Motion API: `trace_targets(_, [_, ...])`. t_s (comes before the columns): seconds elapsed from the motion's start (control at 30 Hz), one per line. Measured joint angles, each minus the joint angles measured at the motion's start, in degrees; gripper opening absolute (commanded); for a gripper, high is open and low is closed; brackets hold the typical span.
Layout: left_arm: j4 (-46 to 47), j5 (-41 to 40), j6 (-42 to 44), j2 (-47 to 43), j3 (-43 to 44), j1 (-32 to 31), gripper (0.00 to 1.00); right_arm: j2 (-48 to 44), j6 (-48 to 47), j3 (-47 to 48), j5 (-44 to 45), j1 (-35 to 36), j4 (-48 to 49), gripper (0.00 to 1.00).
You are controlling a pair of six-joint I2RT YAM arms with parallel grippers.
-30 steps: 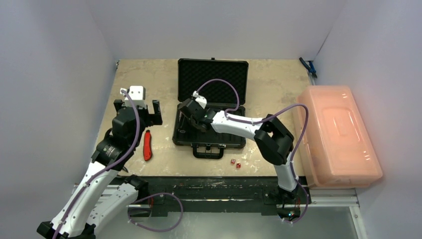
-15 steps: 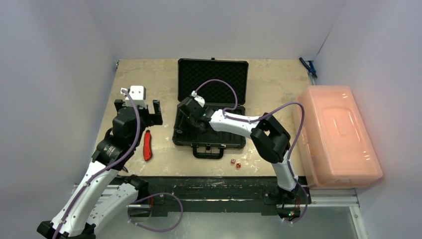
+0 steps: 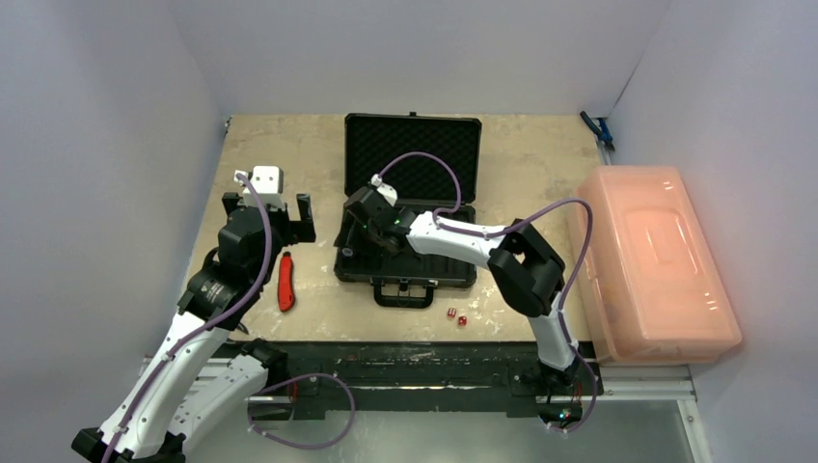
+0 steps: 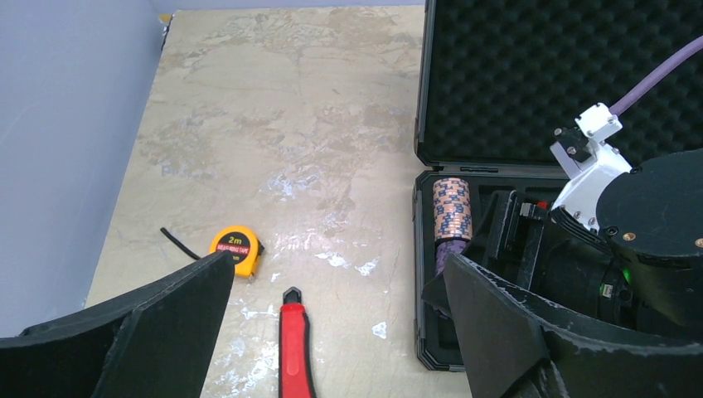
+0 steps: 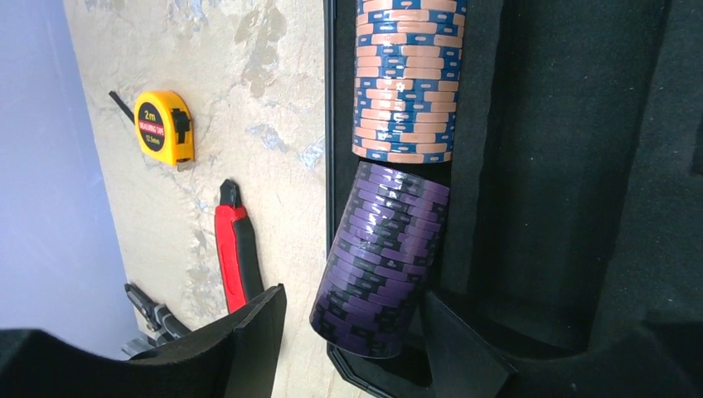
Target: Pack up texas hold em set
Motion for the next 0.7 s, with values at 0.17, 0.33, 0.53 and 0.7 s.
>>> trace_targets(0.17, [0.00, 0.28, 0.00, 0.00, 0.00, 0.00, 0.99, -0.98, -0.02, -0.07, 1.03, 0.00, -0.85, 0.64])
trace_targets(0.33, [0.00, 0.35, 0.00, 0.00, 0.00, 0.00, 0.99, -3.06, -0.02, -1.62, 1.73, 0.00, -0.72, 0.65])
trace_targets(0.53, [0.00, 0.35, 0.00, 0.00, 0.00, 0.00, 0.99, -5.38, -0.55, -1.99, 3.56, 0.00, -0.74, 0.64])
trace_targets(0.7, [0.00, 0.35, 0.00, 0.24, 0.00, 0.00, 0.99, -7.30, -1.75, -2.49, 5.05, 0.00, -0.68, 0.61])
